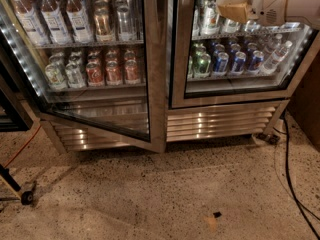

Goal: Open left fridge door

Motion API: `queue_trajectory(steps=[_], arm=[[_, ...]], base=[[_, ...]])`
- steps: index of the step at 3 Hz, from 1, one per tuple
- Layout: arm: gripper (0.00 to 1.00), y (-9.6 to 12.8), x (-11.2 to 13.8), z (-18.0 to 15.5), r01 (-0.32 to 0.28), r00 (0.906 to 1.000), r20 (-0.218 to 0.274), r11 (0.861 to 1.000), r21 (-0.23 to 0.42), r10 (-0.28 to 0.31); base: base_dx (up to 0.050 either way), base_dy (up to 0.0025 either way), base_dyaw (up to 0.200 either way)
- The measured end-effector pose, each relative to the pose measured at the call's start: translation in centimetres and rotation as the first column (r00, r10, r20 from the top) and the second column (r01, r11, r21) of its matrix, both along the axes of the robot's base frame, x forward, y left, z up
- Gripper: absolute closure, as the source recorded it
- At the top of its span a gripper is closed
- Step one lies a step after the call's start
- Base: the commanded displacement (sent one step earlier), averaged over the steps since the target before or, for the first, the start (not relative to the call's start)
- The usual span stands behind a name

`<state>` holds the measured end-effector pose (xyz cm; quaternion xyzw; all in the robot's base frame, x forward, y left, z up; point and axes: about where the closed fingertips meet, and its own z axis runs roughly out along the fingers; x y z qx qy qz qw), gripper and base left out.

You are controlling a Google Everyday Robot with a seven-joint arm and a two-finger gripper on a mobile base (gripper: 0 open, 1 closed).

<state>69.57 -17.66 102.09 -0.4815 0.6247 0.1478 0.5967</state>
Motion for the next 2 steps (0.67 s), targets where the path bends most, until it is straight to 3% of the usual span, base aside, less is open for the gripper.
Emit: queue_trajectory(steps=[1,2], arm=[[1.00,-0.10,0.20,0.02,0.001,1.0000,0.003,1.000,0.003,-0.001],[1.00,0.46,0.73,-0.79,-0.062,0.9977,-0.024,0.998,0.025,0.063]], base=[[0.000,0.00000,0.000],[0.000,0.00000,0.000]])
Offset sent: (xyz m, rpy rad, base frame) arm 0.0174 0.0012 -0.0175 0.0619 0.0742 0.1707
